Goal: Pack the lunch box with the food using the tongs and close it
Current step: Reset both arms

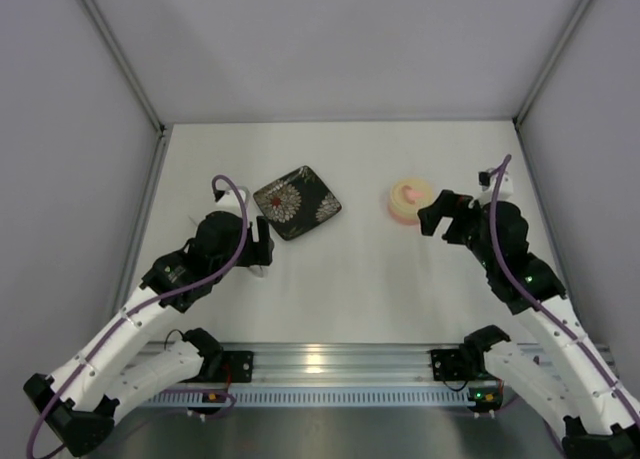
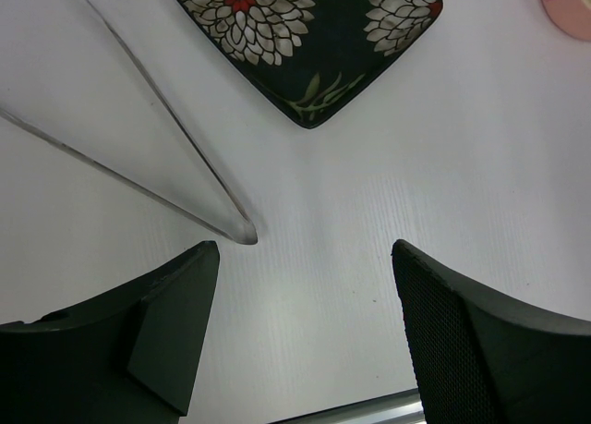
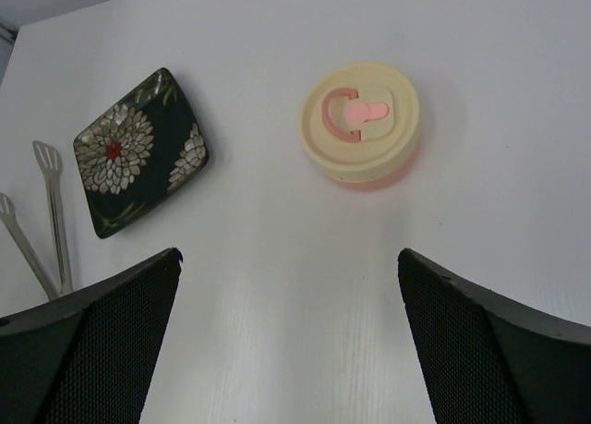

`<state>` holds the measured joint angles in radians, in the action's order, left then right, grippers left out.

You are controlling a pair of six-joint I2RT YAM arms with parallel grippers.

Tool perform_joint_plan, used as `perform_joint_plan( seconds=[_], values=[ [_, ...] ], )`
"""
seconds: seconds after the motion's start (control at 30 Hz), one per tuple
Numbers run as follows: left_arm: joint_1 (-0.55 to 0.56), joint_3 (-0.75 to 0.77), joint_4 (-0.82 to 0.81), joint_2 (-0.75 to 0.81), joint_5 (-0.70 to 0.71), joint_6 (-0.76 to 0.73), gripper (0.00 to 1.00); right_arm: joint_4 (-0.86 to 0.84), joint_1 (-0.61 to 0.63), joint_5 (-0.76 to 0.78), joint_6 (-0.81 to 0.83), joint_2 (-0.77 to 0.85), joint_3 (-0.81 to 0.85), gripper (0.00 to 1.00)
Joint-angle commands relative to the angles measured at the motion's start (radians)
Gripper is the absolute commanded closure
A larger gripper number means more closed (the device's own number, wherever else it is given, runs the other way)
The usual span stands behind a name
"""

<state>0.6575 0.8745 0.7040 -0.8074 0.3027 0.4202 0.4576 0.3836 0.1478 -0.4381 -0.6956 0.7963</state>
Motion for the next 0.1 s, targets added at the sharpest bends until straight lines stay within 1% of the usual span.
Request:
perform_joint_plan(
  seconds=[0.0, 0.07],
  values=[
    [0.004, -0.005, -0.034, 0.007, -0.008, -0.004, 0.19, -0.039, -0.005, 0.004, 0.009, 0.011, -0.014, 0.01],
    [0.004, -0.006, -0.037, 0.007, -0.007, -0.003, 0.19, -0.042, -0.005, -0.001, 0.006, 0.01, -0.014, 0.0]
  ],
)
